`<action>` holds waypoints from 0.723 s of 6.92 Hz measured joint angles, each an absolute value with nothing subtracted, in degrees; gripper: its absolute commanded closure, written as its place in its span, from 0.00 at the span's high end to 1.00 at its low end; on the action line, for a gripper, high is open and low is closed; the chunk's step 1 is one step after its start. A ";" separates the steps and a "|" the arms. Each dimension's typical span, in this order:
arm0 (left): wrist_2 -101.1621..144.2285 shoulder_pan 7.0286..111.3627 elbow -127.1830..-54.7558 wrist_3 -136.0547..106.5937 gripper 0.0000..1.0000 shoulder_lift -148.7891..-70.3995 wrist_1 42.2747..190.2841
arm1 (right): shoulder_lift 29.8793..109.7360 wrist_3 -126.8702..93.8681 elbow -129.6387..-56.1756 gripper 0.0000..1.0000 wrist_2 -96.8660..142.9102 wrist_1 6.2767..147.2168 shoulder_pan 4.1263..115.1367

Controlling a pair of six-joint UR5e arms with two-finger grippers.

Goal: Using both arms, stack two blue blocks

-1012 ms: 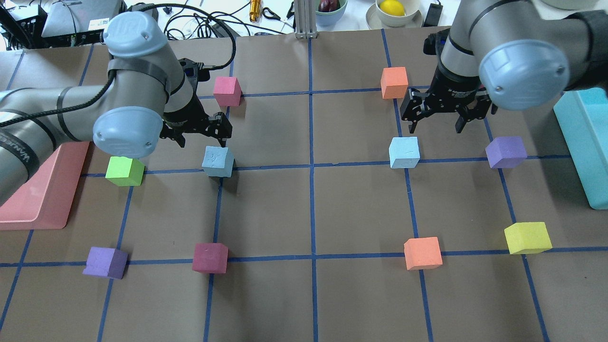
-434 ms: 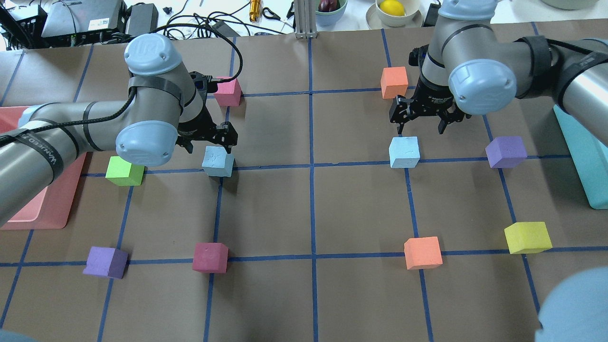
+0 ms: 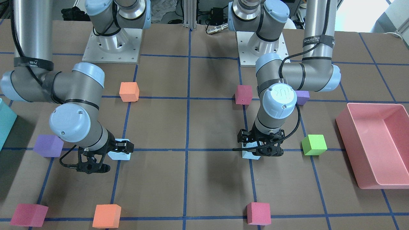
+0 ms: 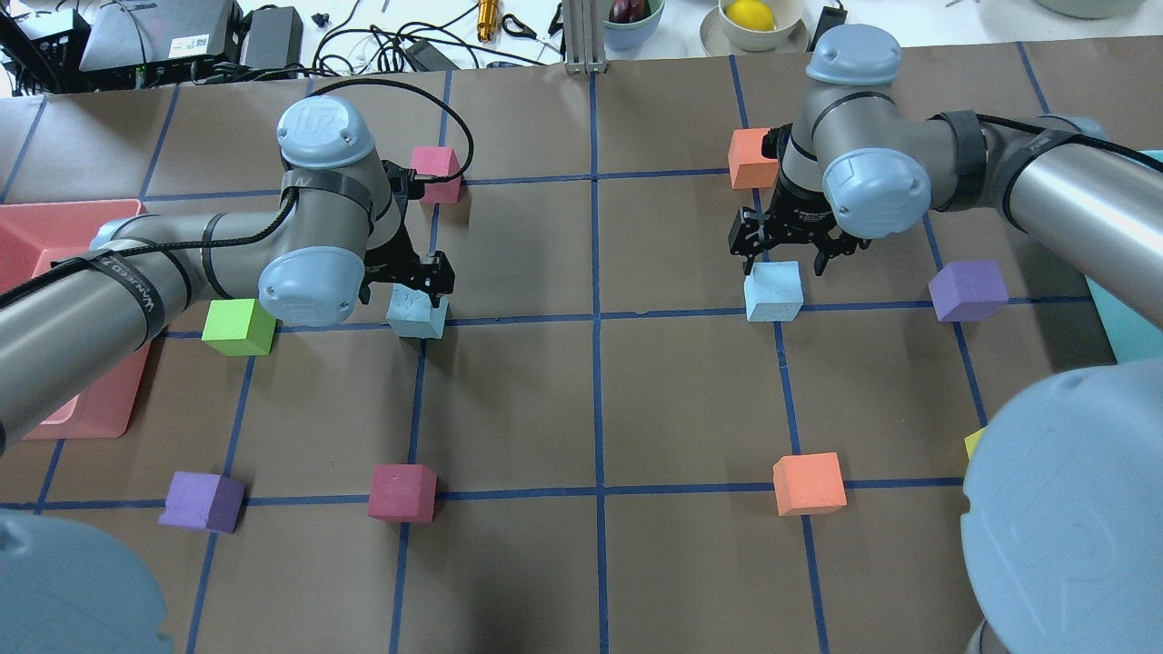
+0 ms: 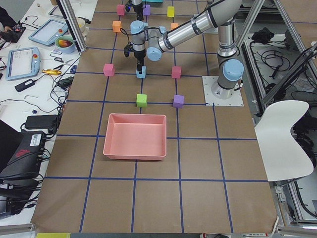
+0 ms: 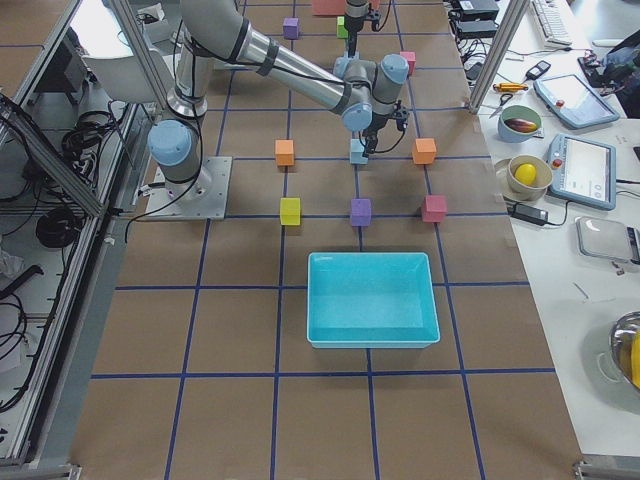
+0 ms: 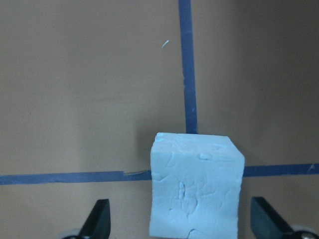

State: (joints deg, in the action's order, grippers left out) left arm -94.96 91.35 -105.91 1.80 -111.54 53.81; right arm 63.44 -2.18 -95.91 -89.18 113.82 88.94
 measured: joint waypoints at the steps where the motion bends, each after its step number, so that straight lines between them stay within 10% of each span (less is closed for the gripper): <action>1: -94.98 91.38 -105.90 1.77 1.00 -112.24 53.08 | 62.91 -2.03 -96.00 0.74 -88.94 113.85 88.95; 2: -94.97 91.39 -105.88 1.76 1.00 -112.74 52.58 | 62.45 -1.80 -96.01 0.21 -88.88 113.88 88.94; 3: -94.97 91.40 -105.88 1.76 1.00 -113.12 52.19 | 62.25 -1.59 -96.00 0.00 -88.86 113.95 88.95; 5: -94.67 91.50 -105.90 1.67 1.00 -113.97 51.18 | 62.26 -1.61 -95.93 0.00 -89.00 113.74 88.95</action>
